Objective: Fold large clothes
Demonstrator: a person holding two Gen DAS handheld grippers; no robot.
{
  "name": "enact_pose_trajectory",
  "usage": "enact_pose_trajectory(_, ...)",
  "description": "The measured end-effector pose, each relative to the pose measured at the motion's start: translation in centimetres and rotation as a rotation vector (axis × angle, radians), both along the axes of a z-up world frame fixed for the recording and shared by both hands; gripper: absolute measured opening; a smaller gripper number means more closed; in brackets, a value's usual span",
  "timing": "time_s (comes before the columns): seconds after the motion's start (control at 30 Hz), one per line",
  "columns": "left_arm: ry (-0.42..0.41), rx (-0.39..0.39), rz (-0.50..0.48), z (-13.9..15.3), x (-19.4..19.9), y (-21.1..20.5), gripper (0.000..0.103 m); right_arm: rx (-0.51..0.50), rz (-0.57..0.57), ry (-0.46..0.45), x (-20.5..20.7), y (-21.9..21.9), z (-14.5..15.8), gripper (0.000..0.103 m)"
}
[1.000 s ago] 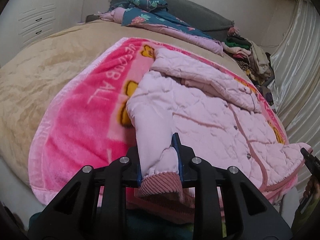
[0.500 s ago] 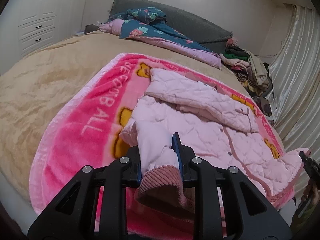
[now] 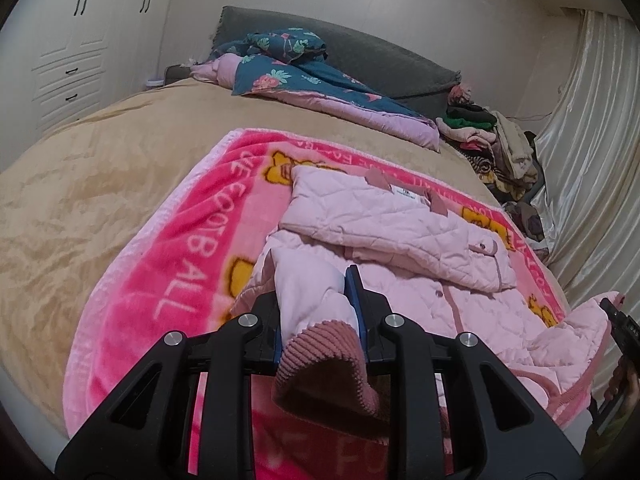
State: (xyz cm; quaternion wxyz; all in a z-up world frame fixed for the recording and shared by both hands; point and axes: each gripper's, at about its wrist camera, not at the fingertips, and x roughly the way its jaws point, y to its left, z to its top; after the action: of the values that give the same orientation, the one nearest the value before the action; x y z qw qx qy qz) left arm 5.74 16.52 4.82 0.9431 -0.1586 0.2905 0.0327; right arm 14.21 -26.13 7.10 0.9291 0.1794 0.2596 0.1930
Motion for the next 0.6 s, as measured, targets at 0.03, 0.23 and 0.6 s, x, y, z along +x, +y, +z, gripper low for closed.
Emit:
enact_pose_trajectory(0.03,-0.003,0.000,-0.002,0.2,0.1,0.0,0.017,0.000,-0.001,-0.003,0.1,0.0,0.1,0.015)
enact_pose_trajectory(0.23,-0.033,0.021,-0.014,2.2,1.7,-0.1,0.018,-0.008,-0.004,-0.042,1.0,0.1,1.6,0.015)
enact_pose_trajectory(0.6,-0.099,0.057,-0.019,6.1,4.3,-0.7,0.018,-0.030,-0.021,-0.144,2.9,0.2,5.2,0.015)
